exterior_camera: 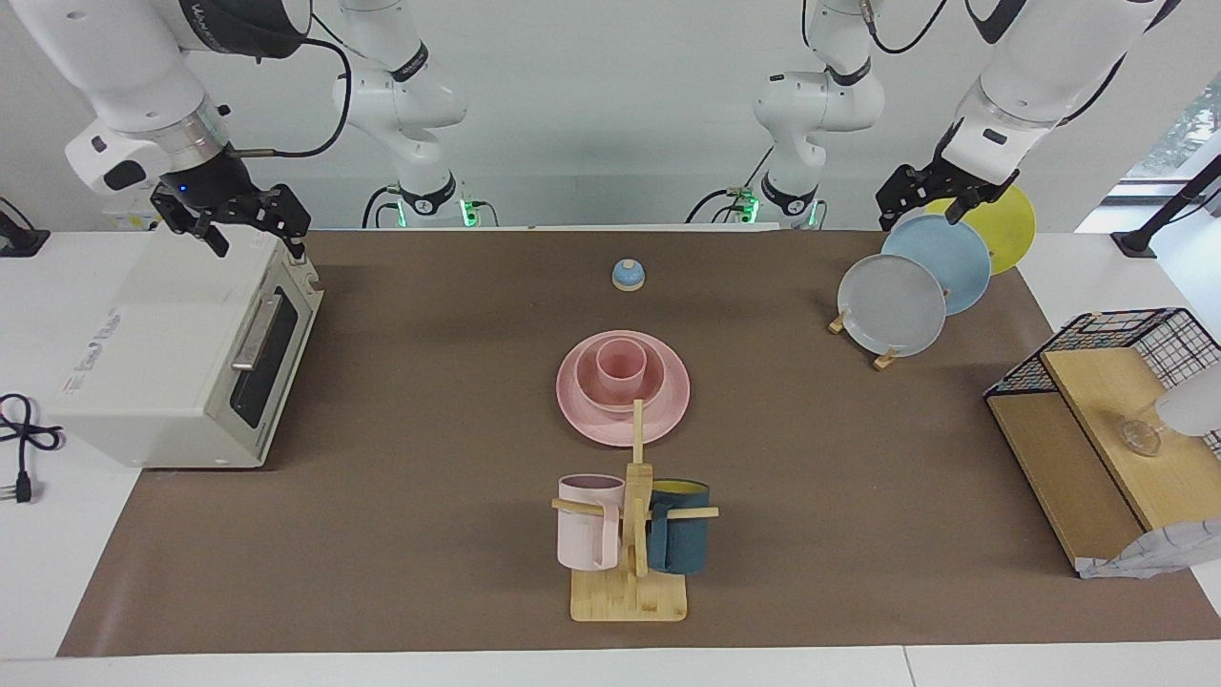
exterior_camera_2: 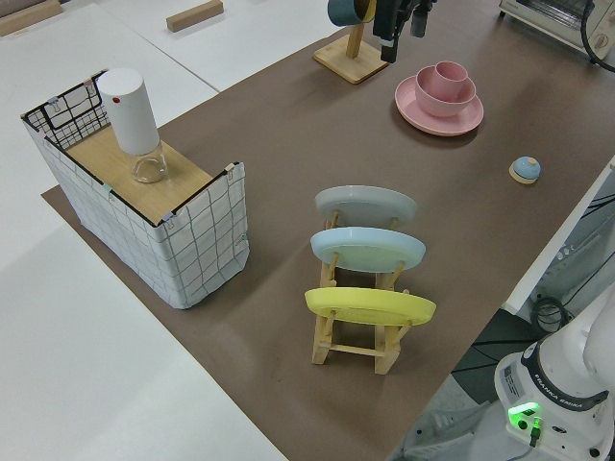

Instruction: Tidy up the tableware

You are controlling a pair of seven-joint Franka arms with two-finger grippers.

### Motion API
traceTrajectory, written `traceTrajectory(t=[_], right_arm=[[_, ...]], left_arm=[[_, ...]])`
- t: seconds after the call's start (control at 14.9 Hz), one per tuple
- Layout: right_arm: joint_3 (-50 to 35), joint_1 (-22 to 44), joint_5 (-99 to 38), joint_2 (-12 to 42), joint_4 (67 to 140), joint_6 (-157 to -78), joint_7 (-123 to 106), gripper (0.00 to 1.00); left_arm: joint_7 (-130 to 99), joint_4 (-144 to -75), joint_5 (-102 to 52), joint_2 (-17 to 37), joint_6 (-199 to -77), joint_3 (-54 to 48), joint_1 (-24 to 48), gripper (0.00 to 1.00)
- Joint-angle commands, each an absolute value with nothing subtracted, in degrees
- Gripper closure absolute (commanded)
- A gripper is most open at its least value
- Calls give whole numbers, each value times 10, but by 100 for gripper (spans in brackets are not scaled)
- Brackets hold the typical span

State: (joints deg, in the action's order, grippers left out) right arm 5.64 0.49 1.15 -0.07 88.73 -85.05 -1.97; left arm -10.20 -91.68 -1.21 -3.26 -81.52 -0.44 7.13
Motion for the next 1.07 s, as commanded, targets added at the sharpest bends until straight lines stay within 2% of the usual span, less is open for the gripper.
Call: traceTrajectory(t=[0.0, 1.01], right_arm=[[57, 1, 4, 1, 881, -845, -36, 0], [57, 4, 4, 0, 880, -848, -34, 0]], left_arm=[[-88, -957, -36, -57, -861, -11, 41, 0], [-40, -952, -34, -56, -849, -43, 12, 0]])
